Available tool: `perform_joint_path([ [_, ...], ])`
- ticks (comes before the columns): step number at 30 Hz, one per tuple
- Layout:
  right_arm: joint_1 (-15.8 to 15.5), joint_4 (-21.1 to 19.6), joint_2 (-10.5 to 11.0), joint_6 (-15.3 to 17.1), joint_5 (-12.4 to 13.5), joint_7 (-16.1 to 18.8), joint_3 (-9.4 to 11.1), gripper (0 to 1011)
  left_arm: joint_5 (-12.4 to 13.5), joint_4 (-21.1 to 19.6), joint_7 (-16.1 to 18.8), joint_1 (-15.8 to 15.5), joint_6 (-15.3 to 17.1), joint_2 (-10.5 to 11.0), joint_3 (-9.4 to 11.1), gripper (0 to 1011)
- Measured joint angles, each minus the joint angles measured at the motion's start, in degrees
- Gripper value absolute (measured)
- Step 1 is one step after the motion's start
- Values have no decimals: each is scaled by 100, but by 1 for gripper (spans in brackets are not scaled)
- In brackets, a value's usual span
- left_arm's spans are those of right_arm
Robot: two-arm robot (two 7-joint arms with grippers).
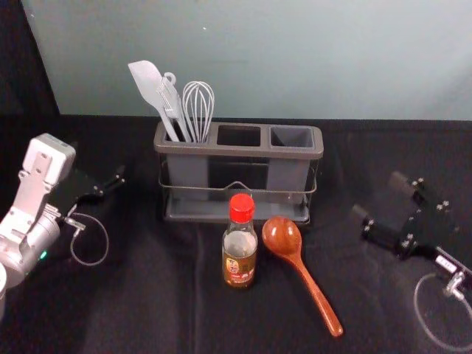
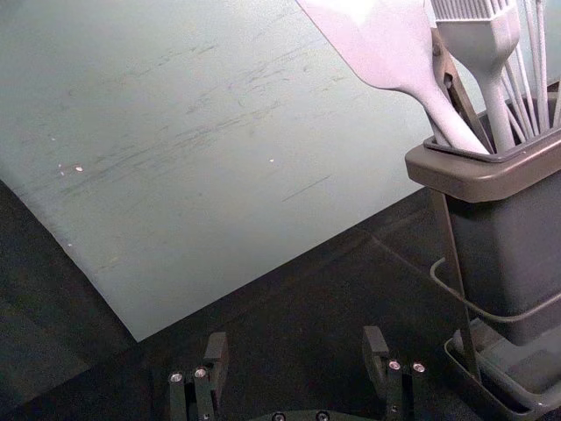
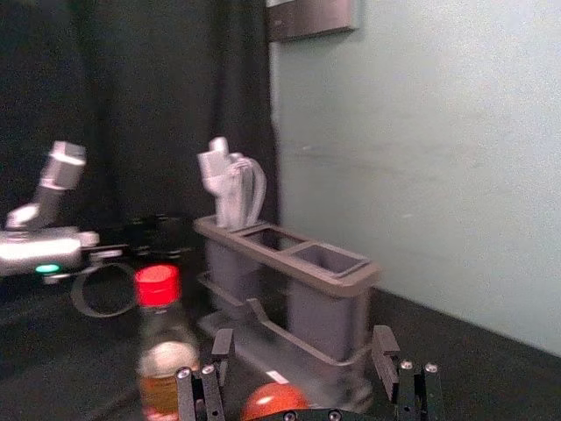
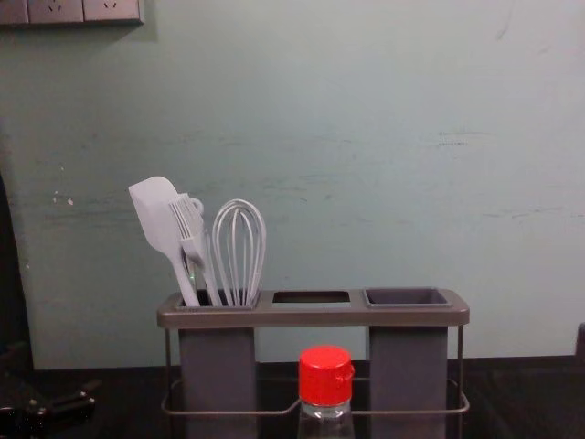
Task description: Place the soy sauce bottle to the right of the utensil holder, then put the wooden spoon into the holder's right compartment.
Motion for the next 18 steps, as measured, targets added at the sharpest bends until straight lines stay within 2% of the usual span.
perform_joint_path([
  [3, 29, 0, 12, 101, 133, 246, -53, 1002, 0, 0, 0, 0, 0, 0, 0, 1005],
  [5, 152, 42, 2, 278, 232, 558, -181, 1003, 0, 0, 0, 0, 0, 0, 0, 1005],
  [7, 198, 59, -11, 328, 248, 632, -224, 1003, 0, 0, 0, 0, 0, 0, 0, 1005],
  [10, 441, 167, -99, 586, 285, 928, -415, 1003, 0, 0, 0, 0, 0, 0, 0, 1005],
  [12, 546, 205, -146, 680, 265, 1014, -488, 1003, 0, 0, 0, 0, 0, 0, 0, 1005],
  [18, 993, 365, -335, 907, -21, 1228, -772, 1003, 0, 0, 0, 0, 0, 0, 0, 1005],
])
